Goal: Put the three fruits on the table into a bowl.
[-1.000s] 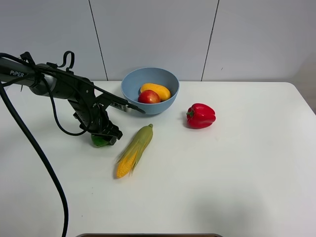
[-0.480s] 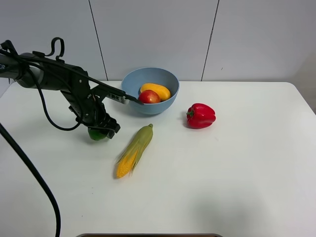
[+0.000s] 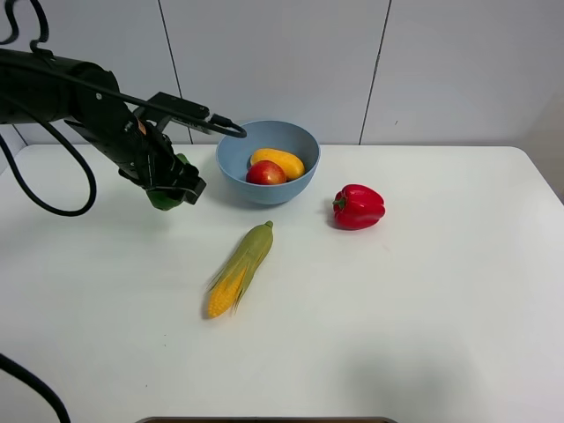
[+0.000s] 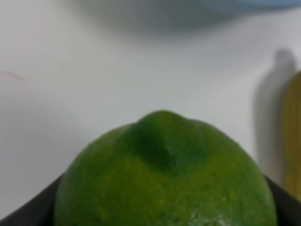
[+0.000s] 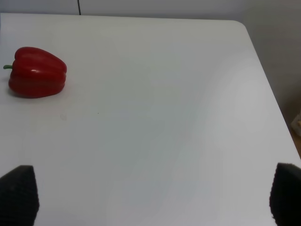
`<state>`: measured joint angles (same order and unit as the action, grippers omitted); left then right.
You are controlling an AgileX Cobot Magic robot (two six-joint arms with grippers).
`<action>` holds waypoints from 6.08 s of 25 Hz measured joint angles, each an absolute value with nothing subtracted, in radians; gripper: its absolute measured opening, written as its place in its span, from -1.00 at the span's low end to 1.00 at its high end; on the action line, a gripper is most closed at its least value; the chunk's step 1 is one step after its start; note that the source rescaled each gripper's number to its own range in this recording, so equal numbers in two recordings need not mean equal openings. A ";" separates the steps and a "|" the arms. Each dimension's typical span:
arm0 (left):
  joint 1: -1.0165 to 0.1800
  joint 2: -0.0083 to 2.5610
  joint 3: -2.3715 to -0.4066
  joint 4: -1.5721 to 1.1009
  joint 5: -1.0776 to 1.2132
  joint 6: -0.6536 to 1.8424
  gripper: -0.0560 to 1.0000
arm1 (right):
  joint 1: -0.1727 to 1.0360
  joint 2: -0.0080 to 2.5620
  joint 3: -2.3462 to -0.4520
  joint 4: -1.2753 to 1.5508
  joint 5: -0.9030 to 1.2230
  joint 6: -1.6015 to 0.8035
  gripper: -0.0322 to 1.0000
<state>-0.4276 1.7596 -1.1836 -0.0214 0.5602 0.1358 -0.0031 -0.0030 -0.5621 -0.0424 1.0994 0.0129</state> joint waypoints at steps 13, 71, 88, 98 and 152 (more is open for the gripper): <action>-0.436 1.669 -1.391 -0.006 0.523 0.151 -0.88 | -0.003 -0.003 -0.562 -0.042 1.099 0.013 0.96; -0.517 2.309 -1.838 -0.029 0.407 0.278 -0.88 | -0.003 -0.003 -0.562 -0.042 1.099 0.013 0.96; -0.517 2.309 -1.838 -0.029 0.374 0.300 0.95 | -0.003 -0.003 -0.562 -0.042 1.099 0.013 0.96; -0.518 2.299 -1.838 -0.010 0.406 0.300 0.96 | -0.003 -0.003 -0.562 -0.042 1.099 0.013 0.96; -0.087 1.253 -1.839 0.154 1.214 0.267 0.99 | -0.003 -0.003 -0.562 -0.042 1.099 0.013 0.96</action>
<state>-0.0867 1.2528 -1.8387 0.1541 1.2141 0.2665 -0.0031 -0.0030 -0.5621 -0.0424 1.0994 0.0129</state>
